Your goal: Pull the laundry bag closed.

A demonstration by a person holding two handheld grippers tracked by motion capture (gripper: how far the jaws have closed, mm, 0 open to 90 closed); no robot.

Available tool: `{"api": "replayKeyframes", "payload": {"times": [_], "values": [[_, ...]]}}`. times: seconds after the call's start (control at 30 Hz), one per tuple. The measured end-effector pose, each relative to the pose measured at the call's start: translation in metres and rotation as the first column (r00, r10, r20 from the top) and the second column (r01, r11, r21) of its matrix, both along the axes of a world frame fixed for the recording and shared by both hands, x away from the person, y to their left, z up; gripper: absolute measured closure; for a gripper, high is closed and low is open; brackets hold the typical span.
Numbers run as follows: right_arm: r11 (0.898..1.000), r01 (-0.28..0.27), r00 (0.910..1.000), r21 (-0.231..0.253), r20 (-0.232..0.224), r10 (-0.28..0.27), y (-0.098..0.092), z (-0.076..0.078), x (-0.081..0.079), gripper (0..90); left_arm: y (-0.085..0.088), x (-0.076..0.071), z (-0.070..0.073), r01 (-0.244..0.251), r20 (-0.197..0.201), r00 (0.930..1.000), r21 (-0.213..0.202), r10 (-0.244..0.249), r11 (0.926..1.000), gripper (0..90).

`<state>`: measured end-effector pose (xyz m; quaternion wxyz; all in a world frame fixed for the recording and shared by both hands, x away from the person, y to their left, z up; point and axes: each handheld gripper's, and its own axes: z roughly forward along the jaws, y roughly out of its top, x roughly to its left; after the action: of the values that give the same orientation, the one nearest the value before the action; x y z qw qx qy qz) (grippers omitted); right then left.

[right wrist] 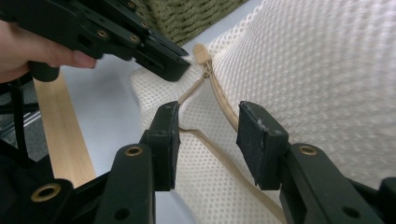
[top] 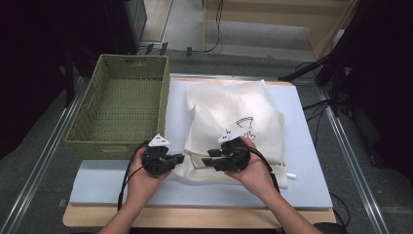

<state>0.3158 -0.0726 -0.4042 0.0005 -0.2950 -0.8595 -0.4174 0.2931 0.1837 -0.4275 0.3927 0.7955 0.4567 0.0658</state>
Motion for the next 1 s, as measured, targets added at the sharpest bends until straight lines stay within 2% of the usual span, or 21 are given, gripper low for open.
{"api": "replayKeyframes", "payload": {"times": [0.1,0.23,0.47,0.63,0.7,1.0], "values": [[1.000,0.001,1.0000,0.007,0.007,-0.001,0.003,0.003,0.000,61.4,0.004,-0.004,0.006,-0.003,-0.002,1.0000,-0.045,0.003,0.9990,87.6],[1.000,-0.006,0.9999,0.015,0.014,0.006,0.009,0.008,0.004,65.7,0.005,-0.010,0.010,0.006,0.004,1.0000,-0.049,-0.006,0.9988,87.6],[1.000,0.010,0.9999,0.004,-0.012,-0.010,0.022,0.013,0.011,88.7,0.004,-0.014,0.011,0.013,-0.006,0.9999,-0.064,-0.013,0.9979,87.5],[1.000,0.019,0.9996,0.003,-0.020,-0.019,0.032,0.012,0.016,90.0,0.003,-0.016,0.010,0.012,-0.007,0.9999,-0.068,-0.013,0.9976,87.4],[1.000,0.011,0.9999,0.000,0.000,-0.011,0.037,0.012,0.019,90.0,0.003,-0.017,0.010,0.016,-0.008,0.9998,-0.066,-0.017,0.9977,87.4],[1.000,-0.001,0.9999,-0.019,0.013,0.001,0.054,0.007,0.029,90.0,0.002,-0.019,0.009,0.023,-0.003,0.9997,-0.057,-0.023,0.9981,87.4]]}}
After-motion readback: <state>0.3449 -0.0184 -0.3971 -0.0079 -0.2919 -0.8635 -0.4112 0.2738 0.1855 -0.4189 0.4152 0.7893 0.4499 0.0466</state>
